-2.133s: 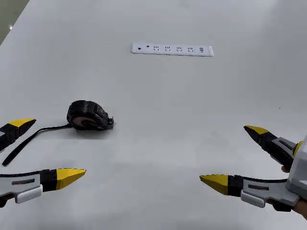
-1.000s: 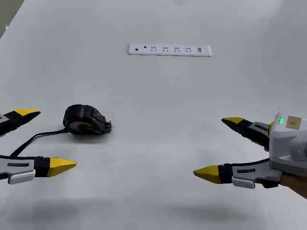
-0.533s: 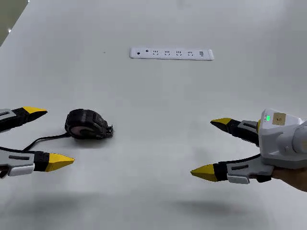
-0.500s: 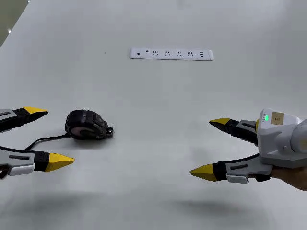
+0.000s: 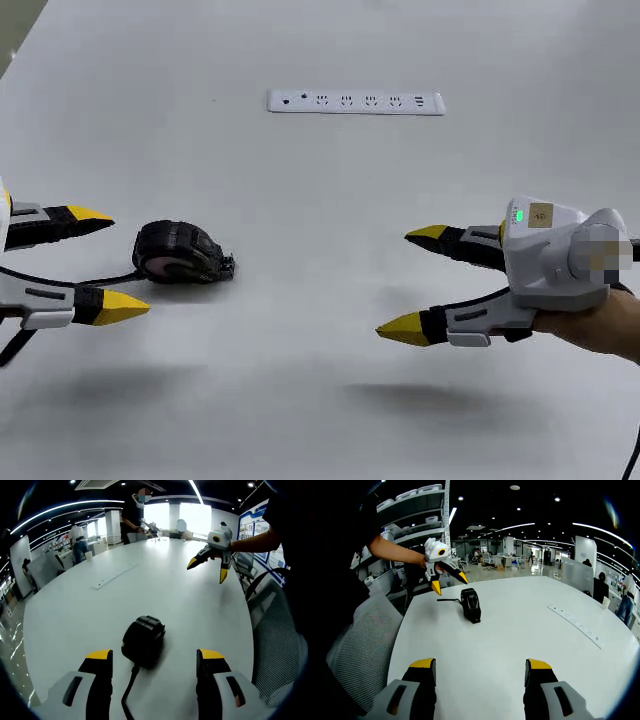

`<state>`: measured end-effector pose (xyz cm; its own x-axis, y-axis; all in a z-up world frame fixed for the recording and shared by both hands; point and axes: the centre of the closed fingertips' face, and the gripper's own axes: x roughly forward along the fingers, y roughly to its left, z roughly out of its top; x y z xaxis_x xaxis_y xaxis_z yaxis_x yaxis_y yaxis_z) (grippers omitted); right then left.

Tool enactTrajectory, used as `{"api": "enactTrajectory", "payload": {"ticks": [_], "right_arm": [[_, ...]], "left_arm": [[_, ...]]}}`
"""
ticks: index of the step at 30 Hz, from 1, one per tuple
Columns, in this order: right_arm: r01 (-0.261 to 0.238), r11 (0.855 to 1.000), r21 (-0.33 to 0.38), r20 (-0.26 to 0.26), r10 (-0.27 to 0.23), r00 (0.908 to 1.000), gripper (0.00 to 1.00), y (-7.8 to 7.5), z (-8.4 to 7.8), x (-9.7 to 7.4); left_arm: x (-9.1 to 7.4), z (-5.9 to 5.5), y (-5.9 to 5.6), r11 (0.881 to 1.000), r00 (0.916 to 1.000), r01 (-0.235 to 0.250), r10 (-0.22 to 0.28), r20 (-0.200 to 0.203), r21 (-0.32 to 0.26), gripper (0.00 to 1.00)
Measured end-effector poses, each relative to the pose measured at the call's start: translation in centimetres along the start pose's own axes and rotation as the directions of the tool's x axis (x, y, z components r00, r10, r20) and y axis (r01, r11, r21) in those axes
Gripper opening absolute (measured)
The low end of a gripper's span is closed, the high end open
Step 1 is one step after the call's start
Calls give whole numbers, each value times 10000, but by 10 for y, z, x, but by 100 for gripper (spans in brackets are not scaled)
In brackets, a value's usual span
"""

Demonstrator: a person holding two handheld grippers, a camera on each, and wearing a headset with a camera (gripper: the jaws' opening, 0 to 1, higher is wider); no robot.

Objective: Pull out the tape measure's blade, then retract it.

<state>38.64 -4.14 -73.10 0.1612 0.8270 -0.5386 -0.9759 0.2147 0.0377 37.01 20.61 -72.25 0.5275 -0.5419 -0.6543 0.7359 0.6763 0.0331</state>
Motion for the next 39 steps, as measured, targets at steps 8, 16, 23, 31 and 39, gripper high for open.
{"api": "enactTrajectory", "payload": {"ticks": [8,16,23,31,39], "right_arm": [[-492,9977,-456,-254,481,9985,67,-2,2,17],[-880,9922,-888,-334,853,9958,59,-5,10,37],[-1211,9841,-1302,-448,1162,9922,53,-7,16,56],[-1529,9700,-1889,-862,1387,9866,46,-11,15,75],[-1813,9594,-2161,-993,1631,9816,42,-11,22,95]], "left_arm": [[8,-4,4,9992,9990,280,-270,-353,285,59],[16,-10,14,9972,9964,461,-417,-736,588,55],[25,-9,15,9933,9924,729,-633,-1054,894,52],[34,-8,18,9848,9835,1137,-929,-1553,1310,47],[41,-4,19,9718,9718,1544,-1168,-2050,1780,43]]}}
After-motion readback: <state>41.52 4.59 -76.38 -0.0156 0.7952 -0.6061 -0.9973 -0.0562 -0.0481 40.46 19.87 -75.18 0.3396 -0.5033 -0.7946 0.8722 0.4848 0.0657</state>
